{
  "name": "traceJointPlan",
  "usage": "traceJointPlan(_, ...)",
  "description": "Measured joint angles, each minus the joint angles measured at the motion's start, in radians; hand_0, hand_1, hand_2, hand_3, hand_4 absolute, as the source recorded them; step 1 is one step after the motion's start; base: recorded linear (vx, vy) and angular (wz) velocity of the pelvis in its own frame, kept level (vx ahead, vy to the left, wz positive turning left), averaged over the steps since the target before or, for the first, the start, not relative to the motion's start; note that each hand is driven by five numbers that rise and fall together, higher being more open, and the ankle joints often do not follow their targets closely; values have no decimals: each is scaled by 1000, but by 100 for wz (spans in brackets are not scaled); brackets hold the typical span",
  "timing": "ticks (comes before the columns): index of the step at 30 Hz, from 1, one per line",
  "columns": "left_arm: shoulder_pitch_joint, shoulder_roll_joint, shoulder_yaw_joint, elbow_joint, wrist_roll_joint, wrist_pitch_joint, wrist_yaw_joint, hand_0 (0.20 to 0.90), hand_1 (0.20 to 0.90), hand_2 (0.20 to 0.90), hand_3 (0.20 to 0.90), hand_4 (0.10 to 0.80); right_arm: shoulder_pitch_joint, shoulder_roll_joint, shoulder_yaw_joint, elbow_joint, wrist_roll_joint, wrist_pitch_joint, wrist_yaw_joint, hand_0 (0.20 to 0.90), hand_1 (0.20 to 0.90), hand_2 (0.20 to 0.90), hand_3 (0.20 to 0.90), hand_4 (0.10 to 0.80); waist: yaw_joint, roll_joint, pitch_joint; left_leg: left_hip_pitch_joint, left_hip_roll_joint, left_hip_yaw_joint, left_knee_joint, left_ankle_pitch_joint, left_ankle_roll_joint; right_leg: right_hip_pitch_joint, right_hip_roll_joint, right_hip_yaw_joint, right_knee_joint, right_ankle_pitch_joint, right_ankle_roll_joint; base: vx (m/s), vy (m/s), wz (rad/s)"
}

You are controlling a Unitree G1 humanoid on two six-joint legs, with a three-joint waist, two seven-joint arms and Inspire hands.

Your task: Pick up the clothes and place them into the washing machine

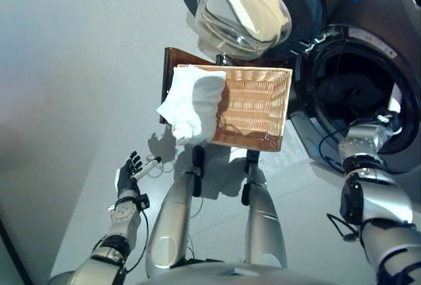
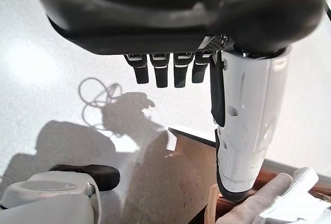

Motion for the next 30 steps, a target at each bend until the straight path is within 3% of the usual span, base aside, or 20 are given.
traceJointPlan(14, 25, -19, -51, -61, 11, -1, -40, 900, 900, 900, 900, 800, -187, -174, 80, 121, 3, 45, -39, 200, 200, 200, 200, 300, 68, 111, -9, -26, -12, 7, -33, 13, -3, -57, -7, 20, 17, -4, -5, 3, -8, -1)
traceJointPlan(23, 26, -45, -124, -135, 8, -2, -57, 900, 900, 900, 900, 800, -291, -215, 76, 131, 30, 42, -65, 200, 200, 200, 200, 300, 71, 160, 44, -54, -15, 2, -52, 36, -6, -108, -5, 24, 50, -13, -11, -2, -7, 1)
traceJointPlan(30, 25, -52, -127, -149, -37, -3, -58, 900, 900, 900, 900, 800, -331, -216, 28, 130, 62, 8, -109, 200, 200, 200, 200, 300, 75, 187, 61, -92, -21, 7, -50, 44, -13, -184, -4, 41, 125, -39, -16, -13, 19, 1)
